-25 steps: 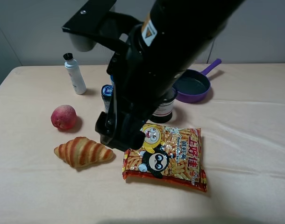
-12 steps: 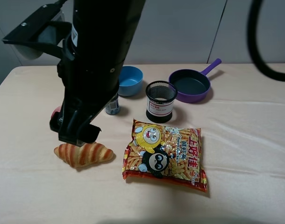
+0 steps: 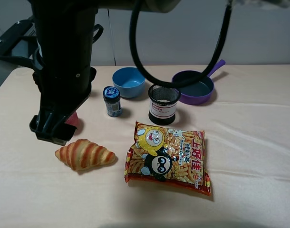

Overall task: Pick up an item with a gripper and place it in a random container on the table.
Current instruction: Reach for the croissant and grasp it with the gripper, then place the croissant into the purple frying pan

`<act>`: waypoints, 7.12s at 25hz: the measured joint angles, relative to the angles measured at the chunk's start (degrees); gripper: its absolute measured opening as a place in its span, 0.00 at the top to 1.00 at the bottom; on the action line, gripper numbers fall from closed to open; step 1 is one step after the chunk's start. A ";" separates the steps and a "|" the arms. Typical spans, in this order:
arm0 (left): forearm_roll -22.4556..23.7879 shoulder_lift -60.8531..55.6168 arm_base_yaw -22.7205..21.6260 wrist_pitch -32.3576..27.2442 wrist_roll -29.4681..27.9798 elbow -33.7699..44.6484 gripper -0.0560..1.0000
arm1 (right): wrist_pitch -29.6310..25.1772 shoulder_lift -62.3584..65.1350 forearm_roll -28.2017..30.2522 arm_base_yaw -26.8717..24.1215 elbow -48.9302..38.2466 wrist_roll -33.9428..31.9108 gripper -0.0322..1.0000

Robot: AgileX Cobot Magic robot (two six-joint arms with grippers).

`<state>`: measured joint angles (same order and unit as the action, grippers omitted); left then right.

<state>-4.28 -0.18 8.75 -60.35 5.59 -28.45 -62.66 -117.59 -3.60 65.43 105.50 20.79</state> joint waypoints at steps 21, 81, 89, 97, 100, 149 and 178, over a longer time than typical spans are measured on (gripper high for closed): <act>0.00 0.00 0.00 0.00 0.00 0.00 0.01 | -0.17 -8.98 3.25 1.82 6.70 1.36 0.30; 0.00 0.00 0.00 0.00 0.00 0.00 0.01 | 9.92 -23.62 3.60 1.82 6.83 2.15 0.30; 0.00 0.00 0.00 0.00 0.00 0.00 0.01 | 10.24 -23.62 4.08 1.82 6.83 2.15 0.30; 0.00 0.00 0.00 0.00 -0.06 0.00 0.01 | 11.45 -23.84 4.91 1.82 6.83 2.15 0.30; 0.00 0.00 0.00 0.00 -0.01 0.00 0.01 | 11.62 -23.90 4.89 1.82 6.83 2.15 0.30; 0.00 0.00 0.00 0.00 -0.01 0.00 0.01 | 0.32 -22.01 4.53 1.82 15.66 2.22 0.58; 0.00 0.00 0.00 0.00 -0.01 0.00 0.01 | -7.09 -18.53 5.33 -18.83 28.54 4.59 0.58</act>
<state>-4.28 -0.18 8.75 -60.35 5.58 -28.45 -69.75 -136.12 1.74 46.60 134.04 25.38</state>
